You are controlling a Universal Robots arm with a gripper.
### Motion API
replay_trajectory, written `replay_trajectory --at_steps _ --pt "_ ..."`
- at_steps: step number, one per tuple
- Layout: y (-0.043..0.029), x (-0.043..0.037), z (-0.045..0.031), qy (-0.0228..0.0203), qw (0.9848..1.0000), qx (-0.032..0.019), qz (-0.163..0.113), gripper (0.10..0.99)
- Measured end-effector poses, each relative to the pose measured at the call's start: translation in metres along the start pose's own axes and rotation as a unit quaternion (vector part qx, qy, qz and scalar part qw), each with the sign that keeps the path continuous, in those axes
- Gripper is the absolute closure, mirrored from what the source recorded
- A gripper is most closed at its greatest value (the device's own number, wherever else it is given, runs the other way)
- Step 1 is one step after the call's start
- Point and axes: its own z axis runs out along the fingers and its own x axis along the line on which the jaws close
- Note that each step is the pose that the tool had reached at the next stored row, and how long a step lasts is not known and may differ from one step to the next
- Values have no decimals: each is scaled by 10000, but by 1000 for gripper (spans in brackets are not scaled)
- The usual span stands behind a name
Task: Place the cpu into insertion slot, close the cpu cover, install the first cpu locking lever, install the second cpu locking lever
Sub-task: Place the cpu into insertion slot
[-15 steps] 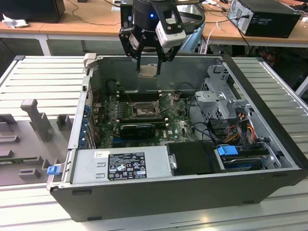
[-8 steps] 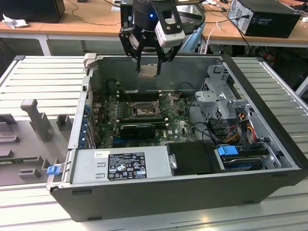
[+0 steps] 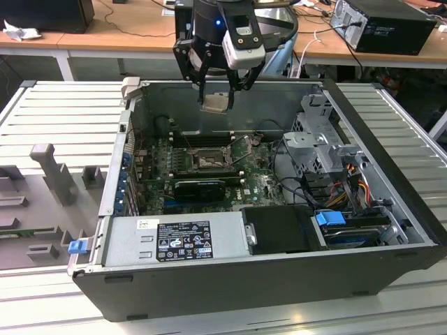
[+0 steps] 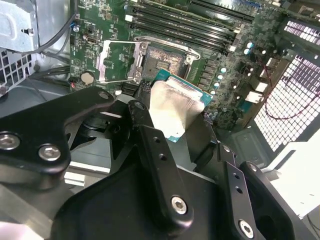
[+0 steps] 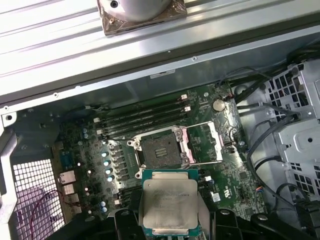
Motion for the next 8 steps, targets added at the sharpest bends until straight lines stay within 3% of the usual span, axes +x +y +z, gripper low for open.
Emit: replay_trajectory --at_steps 8 --pt "0 0 0 -19 9998 -4 206 561"
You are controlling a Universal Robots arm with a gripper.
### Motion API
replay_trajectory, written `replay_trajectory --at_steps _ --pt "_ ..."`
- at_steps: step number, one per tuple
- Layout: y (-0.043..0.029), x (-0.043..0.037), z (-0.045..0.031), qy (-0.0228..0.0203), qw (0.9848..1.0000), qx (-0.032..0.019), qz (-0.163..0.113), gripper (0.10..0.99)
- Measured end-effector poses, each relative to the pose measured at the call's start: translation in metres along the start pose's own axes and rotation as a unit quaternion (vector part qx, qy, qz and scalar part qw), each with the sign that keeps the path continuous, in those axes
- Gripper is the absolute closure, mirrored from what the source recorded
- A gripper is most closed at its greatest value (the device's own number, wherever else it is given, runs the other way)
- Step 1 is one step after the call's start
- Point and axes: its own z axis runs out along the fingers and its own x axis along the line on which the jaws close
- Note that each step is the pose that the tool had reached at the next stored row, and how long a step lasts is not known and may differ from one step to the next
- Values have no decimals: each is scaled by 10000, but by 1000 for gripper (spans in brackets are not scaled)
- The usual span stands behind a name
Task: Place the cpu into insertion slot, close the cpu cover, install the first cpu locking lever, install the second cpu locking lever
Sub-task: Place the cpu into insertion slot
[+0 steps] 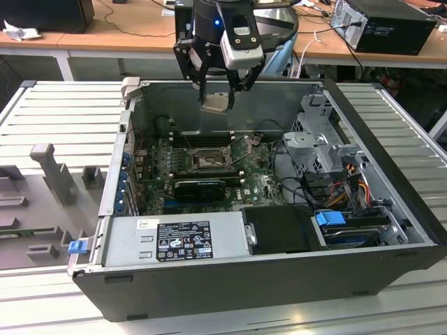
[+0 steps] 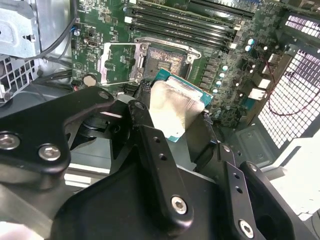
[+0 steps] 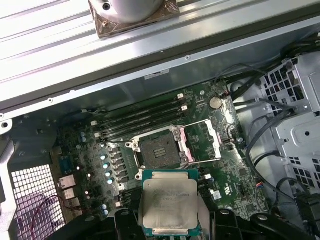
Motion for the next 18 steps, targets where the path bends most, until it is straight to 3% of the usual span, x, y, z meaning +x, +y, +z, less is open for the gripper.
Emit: replay_trajectory --at_steps 18 --pt "0 0 0 -25 9996 -5 281 561"
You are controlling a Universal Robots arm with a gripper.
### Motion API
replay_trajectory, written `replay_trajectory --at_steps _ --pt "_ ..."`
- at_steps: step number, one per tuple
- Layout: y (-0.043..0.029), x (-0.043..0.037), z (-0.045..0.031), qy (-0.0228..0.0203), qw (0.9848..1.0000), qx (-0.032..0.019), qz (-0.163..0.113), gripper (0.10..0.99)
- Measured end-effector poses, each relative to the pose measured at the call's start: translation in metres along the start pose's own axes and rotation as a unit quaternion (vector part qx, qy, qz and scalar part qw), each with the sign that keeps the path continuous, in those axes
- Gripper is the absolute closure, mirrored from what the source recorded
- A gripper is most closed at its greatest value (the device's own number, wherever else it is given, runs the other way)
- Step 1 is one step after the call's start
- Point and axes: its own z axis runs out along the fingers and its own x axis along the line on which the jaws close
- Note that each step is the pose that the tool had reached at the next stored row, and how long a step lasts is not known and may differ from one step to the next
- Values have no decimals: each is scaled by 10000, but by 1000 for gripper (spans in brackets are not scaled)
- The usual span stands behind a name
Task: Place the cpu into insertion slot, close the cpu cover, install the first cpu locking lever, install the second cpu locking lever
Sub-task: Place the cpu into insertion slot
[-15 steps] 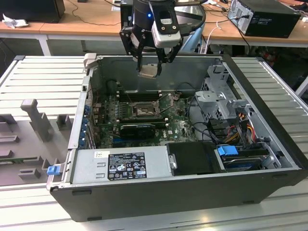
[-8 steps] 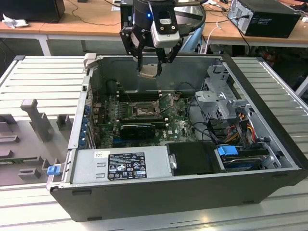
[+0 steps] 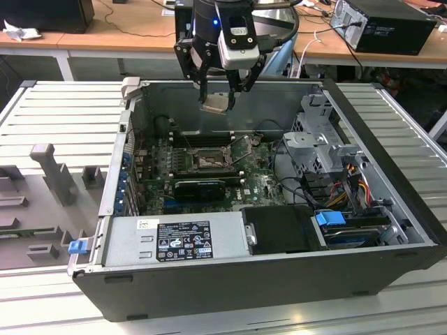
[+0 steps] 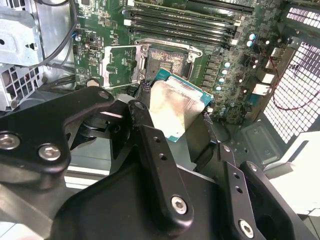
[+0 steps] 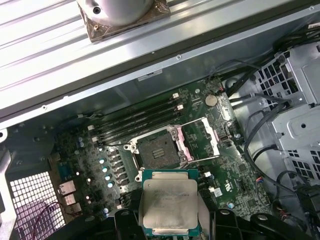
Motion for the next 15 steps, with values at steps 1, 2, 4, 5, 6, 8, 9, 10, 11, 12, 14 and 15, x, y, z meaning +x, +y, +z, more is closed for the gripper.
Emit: replay_trajectory --at_steps 1,2,4,5,6,8,9,10,11,12,14,15 --pt "0 0 0 -1 10000 0 13 561" --pt "0 0 0 -3 10000 0 31 561" --pt "0 0 0 -5 10000 -1 53 561" --pt "0 0 0 -7 10000 -2 71 561" --pt "0 0 0 -8 10000 -2 83 561" --pt "0 0 0 -9 9999 -2 104 561" --pt "0 0 0 -11 9999 -2 116 561" --pt "0 0 0 -12 9999 -3 131 561" --pt "0 0 0 -13 9999 -3 142 561" --pt "0 0 0 -14 9999 -3 155 561" --pt "0 0 0 -16 9998 -3 179 561" --pt "0 0 0 -17 9998 -4 188 561"
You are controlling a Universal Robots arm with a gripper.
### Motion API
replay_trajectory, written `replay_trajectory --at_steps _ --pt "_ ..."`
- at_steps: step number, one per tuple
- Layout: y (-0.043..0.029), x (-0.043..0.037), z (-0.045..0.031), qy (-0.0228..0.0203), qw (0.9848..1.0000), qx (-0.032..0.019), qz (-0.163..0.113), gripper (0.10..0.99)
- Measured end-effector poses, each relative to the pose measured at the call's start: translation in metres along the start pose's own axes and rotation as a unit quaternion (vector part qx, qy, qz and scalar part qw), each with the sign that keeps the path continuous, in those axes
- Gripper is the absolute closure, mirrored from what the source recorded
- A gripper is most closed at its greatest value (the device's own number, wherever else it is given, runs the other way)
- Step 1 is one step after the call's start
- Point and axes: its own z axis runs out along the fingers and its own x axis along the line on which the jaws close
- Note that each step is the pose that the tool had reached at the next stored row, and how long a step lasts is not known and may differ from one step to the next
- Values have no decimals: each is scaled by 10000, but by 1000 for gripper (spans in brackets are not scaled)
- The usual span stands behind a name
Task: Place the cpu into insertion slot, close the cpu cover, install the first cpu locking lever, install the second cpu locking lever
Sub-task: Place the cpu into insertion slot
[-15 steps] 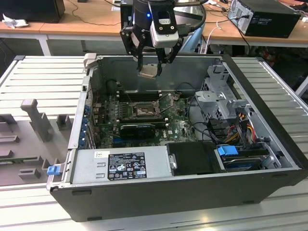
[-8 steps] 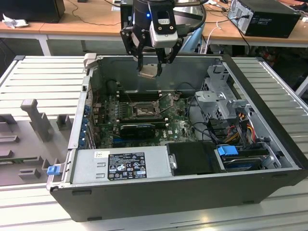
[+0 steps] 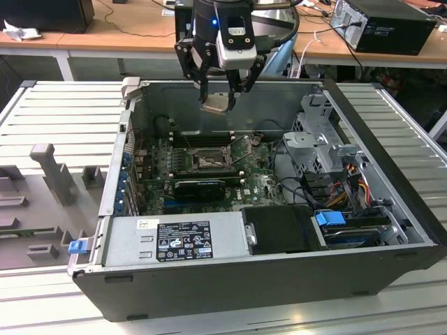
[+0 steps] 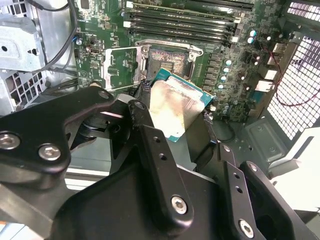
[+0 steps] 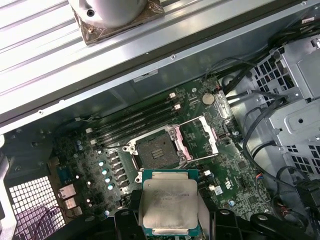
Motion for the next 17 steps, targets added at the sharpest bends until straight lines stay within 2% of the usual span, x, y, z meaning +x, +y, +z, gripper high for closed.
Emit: replay_trajectory --at_steps 17 --pt "0 0 0 -21 9997 -4 236 561"
